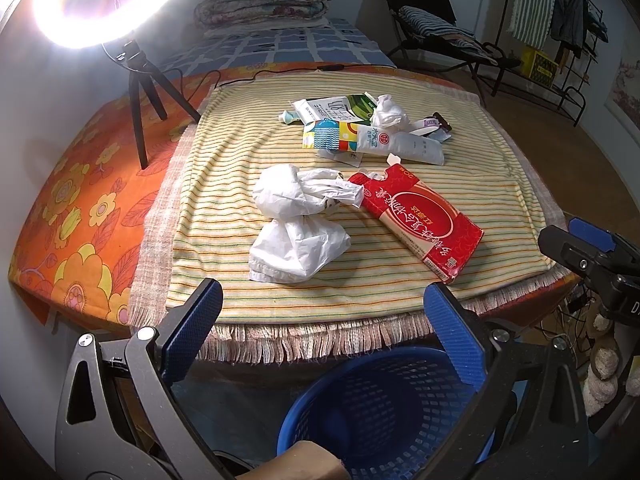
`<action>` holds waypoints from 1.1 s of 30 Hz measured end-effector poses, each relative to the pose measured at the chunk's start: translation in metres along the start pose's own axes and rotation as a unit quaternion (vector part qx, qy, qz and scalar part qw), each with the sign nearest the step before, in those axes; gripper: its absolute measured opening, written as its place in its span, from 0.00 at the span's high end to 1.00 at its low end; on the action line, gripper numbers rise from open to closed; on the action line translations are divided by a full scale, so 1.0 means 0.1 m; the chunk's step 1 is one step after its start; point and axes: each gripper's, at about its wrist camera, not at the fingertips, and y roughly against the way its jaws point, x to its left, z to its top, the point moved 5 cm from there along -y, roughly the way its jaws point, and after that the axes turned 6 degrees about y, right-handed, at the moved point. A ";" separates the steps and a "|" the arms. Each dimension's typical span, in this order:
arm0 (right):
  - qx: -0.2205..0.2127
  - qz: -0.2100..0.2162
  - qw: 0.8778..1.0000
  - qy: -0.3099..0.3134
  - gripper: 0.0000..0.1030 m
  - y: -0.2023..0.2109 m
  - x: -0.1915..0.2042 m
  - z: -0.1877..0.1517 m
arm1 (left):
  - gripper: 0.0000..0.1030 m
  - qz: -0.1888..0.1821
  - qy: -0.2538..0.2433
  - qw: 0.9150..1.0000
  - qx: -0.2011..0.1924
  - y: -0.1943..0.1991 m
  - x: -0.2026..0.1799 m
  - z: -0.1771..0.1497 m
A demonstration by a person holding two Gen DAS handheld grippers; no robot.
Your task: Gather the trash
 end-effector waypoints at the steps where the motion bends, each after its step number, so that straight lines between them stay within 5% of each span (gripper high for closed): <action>1: 0.000 0.000 1.000 0.000 0.00 0.00 0.00 0.00 | 0.01 0.000 0.000 1.000 0.000 0.00 0.00 0.00; 33: 0.016 0.014 1.000 0.004 0.00 -0.07 0.03 -0.04 | 0.01 0.010 0.001 1.000 0.010 -0.06 0.10 -0.07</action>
